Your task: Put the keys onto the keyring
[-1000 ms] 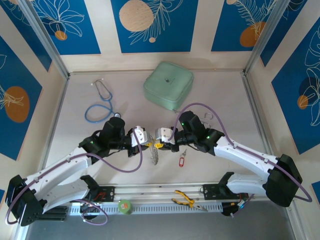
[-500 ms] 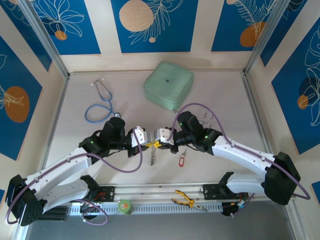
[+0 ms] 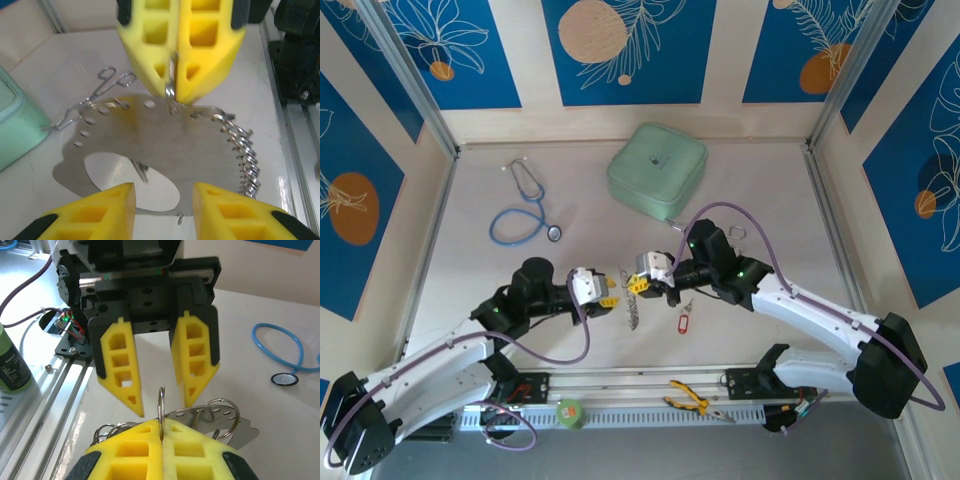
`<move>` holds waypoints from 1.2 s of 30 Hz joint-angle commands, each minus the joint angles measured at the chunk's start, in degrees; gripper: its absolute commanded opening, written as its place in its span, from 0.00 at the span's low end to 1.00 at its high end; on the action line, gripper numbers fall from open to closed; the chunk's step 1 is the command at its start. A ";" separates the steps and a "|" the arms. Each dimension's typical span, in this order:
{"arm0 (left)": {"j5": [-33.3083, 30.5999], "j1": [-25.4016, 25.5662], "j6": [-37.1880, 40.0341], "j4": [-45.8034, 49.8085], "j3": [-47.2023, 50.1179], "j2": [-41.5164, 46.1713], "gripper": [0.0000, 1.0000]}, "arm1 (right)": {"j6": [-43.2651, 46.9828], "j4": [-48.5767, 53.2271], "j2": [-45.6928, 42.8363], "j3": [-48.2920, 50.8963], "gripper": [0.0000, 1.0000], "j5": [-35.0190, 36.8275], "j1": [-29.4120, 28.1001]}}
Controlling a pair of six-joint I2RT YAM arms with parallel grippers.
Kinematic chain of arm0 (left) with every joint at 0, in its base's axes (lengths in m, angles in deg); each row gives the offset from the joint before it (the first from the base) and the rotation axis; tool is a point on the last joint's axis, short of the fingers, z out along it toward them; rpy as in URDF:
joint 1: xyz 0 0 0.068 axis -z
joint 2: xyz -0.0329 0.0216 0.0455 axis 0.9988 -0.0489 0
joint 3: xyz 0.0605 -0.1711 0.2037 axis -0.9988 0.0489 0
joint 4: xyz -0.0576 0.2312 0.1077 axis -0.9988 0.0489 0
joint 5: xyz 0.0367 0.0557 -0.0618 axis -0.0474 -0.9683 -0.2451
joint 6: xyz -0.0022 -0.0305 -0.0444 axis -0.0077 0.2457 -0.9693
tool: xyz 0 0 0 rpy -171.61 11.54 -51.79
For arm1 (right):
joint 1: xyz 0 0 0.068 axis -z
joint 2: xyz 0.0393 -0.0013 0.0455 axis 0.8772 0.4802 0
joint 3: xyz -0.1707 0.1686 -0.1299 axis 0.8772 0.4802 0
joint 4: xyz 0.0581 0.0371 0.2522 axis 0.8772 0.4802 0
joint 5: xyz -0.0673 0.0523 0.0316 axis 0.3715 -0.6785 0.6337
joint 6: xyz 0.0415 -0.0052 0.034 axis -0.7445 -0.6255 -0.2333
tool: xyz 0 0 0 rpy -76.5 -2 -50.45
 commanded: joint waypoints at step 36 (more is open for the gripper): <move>7.70 0.17 -8.54 -22.30 3.40 -0.93 0.00 | -1.63 -1.33 -1.11 -0.83 0.15 0.51 -0.93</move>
